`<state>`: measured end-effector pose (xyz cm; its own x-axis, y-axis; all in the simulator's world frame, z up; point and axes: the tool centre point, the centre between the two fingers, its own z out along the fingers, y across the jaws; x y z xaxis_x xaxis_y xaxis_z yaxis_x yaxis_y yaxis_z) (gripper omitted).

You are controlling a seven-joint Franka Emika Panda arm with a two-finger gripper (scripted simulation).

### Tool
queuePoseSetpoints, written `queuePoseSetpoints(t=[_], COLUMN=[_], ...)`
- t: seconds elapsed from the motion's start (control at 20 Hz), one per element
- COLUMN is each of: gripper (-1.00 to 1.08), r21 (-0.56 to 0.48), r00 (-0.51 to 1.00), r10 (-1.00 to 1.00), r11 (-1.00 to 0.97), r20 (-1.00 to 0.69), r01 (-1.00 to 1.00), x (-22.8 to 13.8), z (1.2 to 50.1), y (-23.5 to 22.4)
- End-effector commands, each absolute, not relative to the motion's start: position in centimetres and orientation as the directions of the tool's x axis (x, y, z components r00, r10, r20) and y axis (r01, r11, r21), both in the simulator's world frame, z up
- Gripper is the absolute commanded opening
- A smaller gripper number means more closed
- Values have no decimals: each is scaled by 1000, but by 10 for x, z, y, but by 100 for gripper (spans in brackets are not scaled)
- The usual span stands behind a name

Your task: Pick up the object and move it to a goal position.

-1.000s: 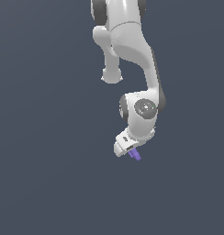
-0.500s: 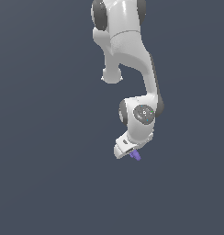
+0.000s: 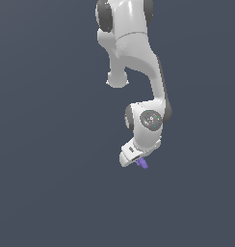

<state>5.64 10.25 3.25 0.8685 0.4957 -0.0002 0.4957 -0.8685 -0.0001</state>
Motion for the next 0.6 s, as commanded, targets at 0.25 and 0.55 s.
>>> queuePoseSetpoints(t=[0.25,0.55], gripper=[-100,-100], r21=[6,23], r00=[856,821], r10=[516,563], r11=[-856,-826], r20=[28,93], r01=[516,563], x=[63,76], z=[48,85], y=[99,92])
